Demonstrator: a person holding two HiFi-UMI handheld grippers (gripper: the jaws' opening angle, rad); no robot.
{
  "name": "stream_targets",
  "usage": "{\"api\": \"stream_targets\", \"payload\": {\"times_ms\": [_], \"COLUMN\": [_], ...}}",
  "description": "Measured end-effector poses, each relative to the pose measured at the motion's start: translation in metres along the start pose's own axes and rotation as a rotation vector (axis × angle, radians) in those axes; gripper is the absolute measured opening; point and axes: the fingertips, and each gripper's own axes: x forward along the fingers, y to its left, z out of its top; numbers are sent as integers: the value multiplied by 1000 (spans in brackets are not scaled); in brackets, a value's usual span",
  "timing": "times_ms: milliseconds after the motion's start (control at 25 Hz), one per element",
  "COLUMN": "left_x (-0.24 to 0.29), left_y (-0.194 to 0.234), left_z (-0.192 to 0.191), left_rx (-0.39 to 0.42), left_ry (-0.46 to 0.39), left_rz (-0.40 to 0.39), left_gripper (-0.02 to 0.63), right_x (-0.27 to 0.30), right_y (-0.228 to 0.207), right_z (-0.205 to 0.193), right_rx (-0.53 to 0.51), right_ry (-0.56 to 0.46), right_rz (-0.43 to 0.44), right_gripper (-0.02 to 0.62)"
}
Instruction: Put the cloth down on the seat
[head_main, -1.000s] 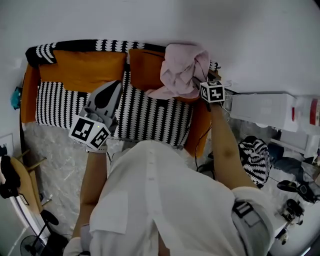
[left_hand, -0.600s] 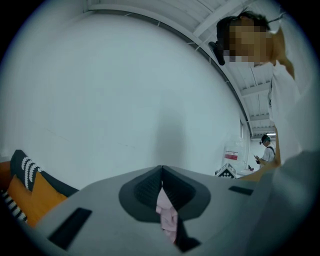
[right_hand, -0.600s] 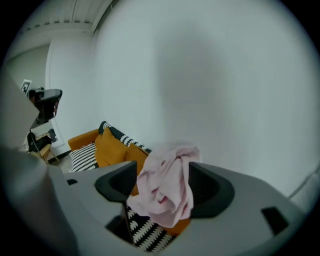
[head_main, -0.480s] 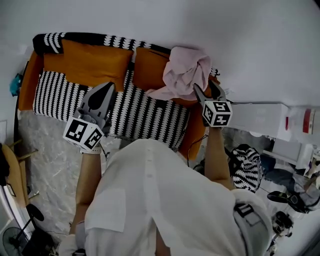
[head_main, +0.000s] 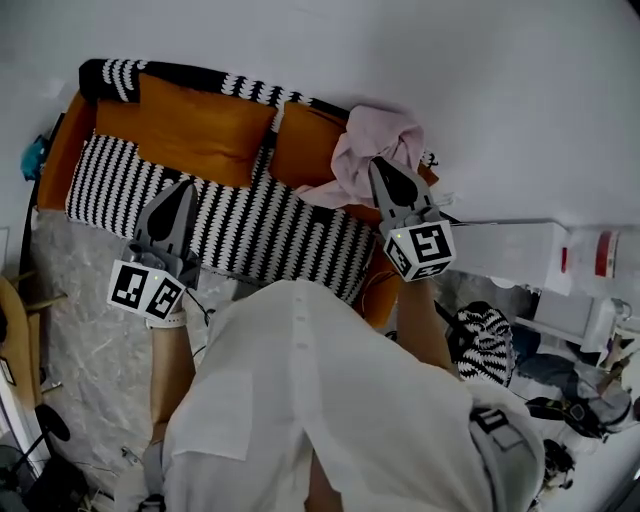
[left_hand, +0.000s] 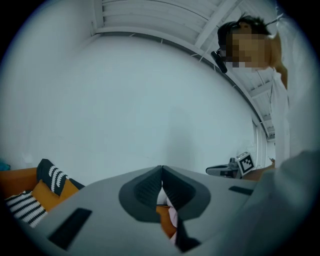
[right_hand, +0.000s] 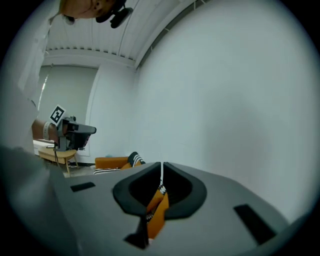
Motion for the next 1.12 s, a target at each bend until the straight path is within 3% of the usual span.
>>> {"api": "stream_targets", "payload": {"times_ms": [200,480,1120], "left_x": [-30,-68,-144], "left_y": [14,31,65], "left_z": [5,3,-6], "left_rx": [-9,-20,-69], "left_ry": [-31,-44,-50], "left_rz": [66,145,201], "left_gripper": [18,18,18], "right_x": [15,36,61], "right_y": [44,93,190], "right_z": [20,30,30], "right_rx": [-35,-92,-101], "right_ry": [-47,-51,-6], "right_rz": [128,236,368], "right_gripper": [11,9,9]}}
